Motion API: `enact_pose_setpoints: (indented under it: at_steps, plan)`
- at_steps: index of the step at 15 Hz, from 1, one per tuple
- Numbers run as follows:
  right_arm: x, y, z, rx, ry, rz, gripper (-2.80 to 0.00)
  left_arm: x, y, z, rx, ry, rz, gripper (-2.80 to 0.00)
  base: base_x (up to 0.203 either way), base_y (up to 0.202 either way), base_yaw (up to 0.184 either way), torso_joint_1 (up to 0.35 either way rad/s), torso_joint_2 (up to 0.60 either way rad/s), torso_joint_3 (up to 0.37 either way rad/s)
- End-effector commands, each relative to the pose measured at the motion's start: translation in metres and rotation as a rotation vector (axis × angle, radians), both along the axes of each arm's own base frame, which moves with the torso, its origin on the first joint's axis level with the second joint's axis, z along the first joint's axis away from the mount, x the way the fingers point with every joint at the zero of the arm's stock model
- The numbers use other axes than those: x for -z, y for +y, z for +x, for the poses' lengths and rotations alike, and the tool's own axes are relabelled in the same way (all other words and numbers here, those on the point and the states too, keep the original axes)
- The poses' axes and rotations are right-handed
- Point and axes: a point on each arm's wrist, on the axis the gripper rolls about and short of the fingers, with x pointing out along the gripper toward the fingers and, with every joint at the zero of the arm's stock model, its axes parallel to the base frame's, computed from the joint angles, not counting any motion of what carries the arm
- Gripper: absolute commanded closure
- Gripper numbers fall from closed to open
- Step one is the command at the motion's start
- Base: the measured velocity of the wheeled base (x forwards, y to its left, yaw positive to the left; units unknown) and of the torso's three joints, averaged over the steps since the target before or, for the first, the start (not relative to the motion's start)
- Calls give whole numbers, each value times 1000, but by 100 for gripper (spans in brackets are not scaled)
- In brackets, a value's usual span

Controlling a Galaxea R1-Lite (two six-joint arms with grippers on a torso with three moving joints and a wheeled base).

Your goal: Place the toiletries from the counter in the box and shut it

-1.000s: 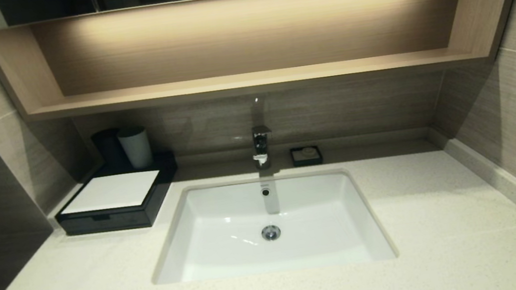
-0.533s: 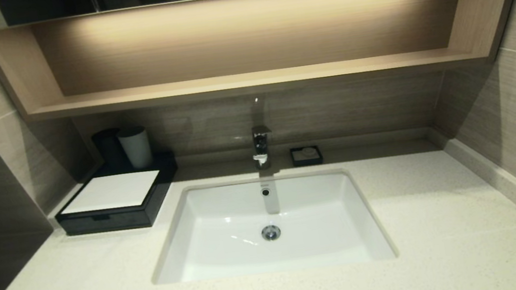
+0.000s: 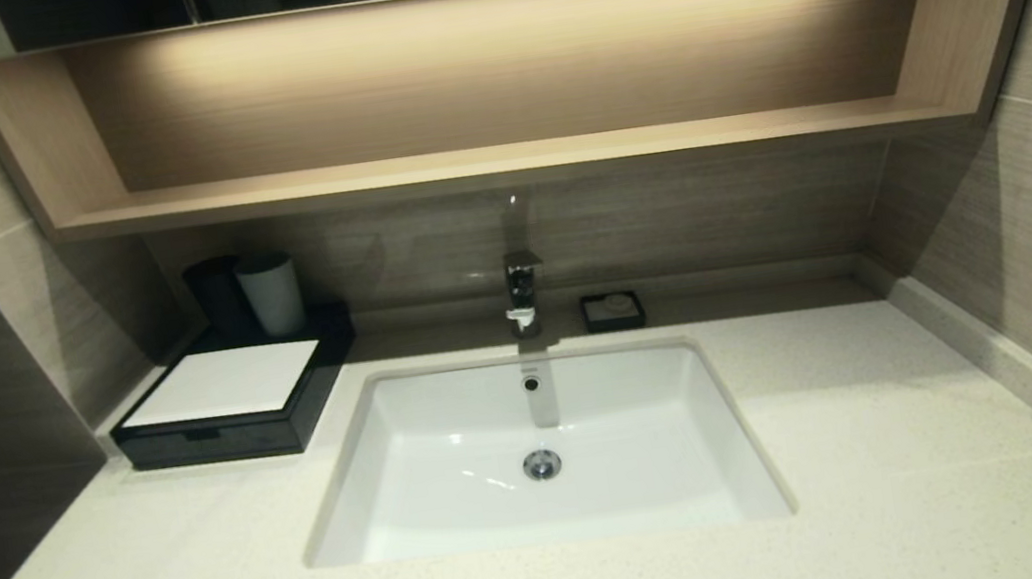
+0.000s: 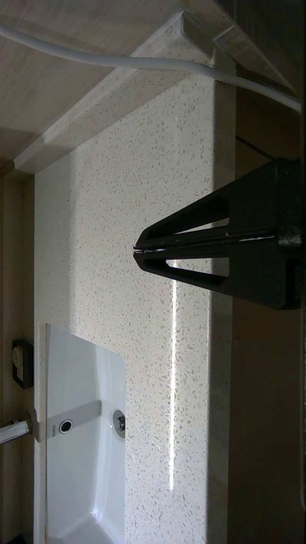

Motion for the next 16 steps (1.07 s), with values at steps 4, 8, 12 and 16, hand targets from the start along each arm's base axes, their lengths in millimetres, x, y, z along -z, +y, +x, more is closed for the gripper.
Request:
enact_pose_setpoints:
  at_steps: [4, 8, 12, 16]
  plan:
    - [0, 0, 0, 0, 1, 0, 0, 14, 0, 3, -3, 101, 5, 0, 0, 0, 0, 0, 0, 0]
    - [0, 0, 0, 0, 0, 0, 0, 16, 0, 2, -2, 121, 5, 0, 0, 0, 0, 0, 0, 0]
    - [0, 0, 0, 0, 1, 0, 0, 16, 0, 2, 0, 120, 0, 0, 0, 0, 0, 0, 0, 0]
    - [0, 0, 0, 0, 1, 0, 0, 16, 0, 2, 0, 120, -1, 0, 0, 0, 0, 0, 0, 0]
